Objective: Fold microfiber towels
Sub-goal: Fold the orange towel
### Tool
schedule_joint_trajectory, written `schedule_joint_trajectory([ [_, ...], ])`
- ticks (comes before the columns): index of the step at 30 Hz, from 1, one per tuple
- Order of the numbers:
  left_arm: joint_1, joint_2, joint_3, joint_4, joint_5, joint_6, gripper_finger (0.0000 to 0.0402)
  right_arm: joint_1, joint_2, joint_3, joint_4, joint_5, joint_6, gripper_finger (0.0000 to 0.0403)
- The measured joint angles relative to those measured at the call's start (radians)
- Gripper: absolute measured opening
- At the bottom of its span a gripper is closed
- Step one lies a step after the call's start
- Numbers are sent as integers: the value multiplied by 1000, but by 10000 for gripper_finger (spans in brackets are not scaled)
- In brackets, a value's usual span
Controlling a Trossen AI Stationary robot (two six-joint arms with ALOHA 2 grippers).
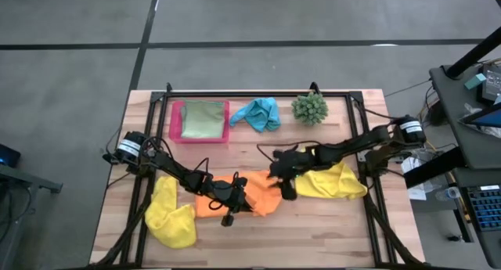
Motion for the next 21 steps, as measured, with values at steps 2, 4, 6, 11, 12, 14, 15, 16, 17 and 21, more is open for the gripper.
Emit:
schedule_joint_trajectory([
  [2,0,0,0,0,0,1,0,-21,3,-2,-66,112,-16,157],
  [4,0,0,0,0,0,1,0,-48,24,-2,-89,129,-17,157],
  [6,0,0,0,0,0,1,0,-72,53,-6,-87,104,-2,157],
  [11,0,0,0,0,0,1,0,-86,151,-9,-68,48,2,157],
  [12,0,0,0,0,0,2,0,-86,166,-8,-43,20,2,157],
  [14,0,0,0,0,0,2,0,-84,194,-7,14,-62,0,153],
  [15,0,0,0,0,0,1,0,-79,205,-7,46,-92,-1,148],
  [16,0,0,0,0,0,1,0,-68,209,-6,65,-97,-1,141],
  [17,0,0,0,0,0,1,0,-56,210,-7,74,-94,-4,131],
  [21,0,0,0,0,0,1,0,-18,202,-8,110,-65,-25,75],
])
